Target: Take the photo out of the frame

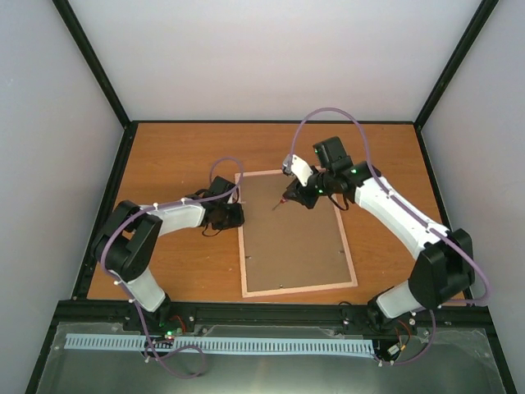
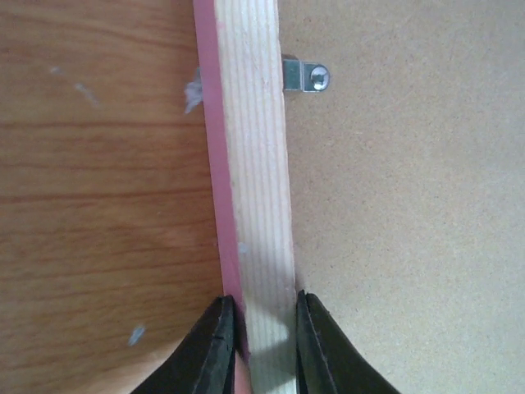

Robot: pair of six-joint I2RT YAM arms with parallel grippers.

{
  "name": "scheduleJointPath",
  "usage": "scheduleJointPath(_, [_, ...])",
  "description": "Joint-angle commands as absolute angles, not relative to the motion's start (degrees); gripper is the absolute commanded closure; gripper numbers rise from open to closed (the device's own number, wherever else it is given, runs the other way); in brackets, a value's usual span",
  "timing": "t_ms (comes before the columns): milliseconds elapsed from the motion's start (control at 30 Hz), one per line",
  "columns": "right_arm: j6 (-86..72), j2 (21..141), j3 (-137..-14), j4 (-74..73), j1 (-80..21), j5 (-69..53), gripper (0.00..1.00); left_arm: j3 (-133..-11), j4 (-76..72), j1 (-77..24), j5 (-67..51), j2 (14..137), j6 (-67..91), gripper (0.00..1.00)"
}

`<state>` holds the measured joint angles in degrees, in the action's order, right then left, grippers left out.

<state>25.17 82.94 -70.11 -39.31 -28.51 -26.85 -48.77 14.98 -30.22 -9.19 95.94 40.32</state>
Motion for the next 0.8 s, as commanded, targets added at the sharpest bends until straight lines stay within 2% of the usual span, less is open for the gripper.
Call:
scheduleJointPath(0, [24.15,88.5,-75.44,-41.17,-28.5,-30.69,0.97,-47.42,11.82,-30.58,-13.92,98.09,31.72,0.99])
scheduleJointPath(433, [18.55,104.89,-88.78,-40.05,-33.18,-31.37,0.97,-41.78,5.46,-29.1,-18.4,95.37,31.71,0.99])
scheduleJointPath(767, [13.13,111.52,-94.57,-38.9,-33.75,-28.91,0.97,-40.62,3.56,-28.92,-19.86,94.88,32.11,0.99])
